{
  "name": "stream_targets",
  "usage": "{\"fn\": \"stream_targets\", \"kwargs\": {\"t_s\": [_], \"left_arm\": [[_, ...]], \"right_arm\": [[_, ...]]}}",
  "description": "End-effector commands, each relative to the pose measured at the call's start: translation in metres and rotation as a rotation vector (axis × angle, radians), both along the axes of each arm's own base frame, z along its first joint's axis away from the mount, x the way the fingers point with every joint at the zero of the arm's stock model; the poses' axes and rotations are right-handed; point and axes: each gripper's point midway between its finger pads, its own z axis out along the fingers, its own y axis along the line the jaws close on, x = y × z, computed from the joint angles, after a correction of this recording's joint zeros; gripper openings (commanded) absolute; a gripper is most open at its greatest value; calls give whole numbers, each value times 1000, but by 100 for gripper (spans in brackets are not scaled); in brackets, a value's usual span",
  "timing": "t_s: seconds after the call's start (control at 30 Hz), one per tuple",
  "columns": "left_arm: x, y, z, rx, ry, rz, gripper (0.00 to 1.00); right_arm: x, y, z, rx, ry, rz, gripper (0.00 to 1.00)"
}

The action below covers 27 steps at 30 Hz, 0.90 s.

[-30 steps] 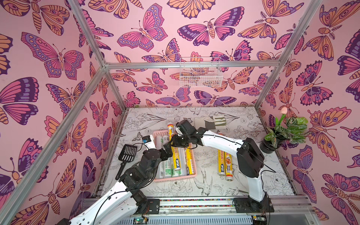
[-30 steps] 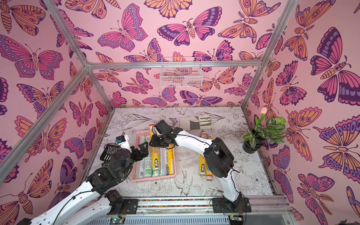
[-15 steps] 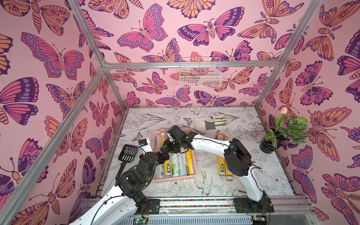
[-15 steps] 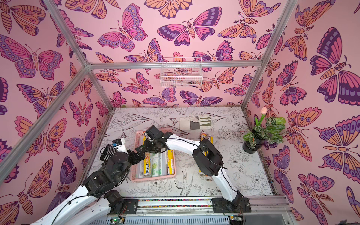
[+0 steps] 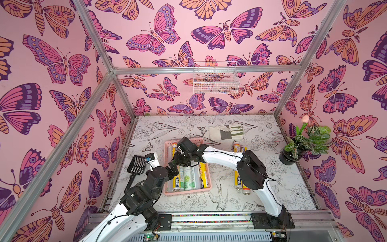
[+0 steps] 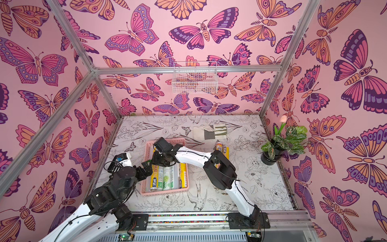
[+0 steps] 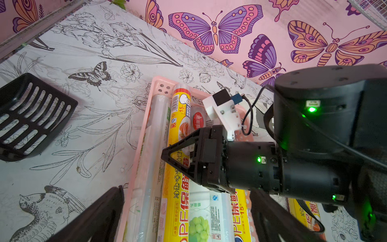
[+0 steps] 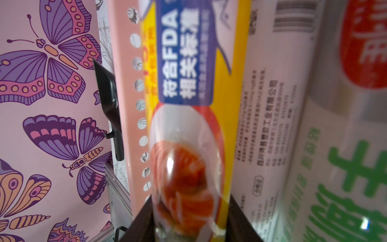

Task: Put the plastic wrap into the basket
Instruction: Place the plastic wrap in the basket.

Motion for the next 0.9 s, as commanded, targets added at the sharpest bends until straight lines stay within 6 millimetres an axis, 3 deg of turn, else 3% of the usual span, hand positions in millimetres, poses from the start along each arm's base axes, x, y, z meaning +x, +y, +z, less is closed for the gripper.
{"fn": "stream_targets", "kwargs": {"t_s": [0.0, 0.43, 0.73, 0.87], "left_arm": [[-1, 9, -10, 34, 21, 37, 100], [-1, 9, -7, 27, 20, 37, 100], [-1, 8, -6, 23, 19, 36, 100], [0, 6, -4, 19, 19, 34, 100]], "right_arm": [[0, 1, -1, -24, -11, 6, 42], [0, -4, 9, -33, -38, 19, 50], [0, -7, 12, -42, -52, 23, 50], [-1, -8, 24, -24, -78, 39, 51]]}}
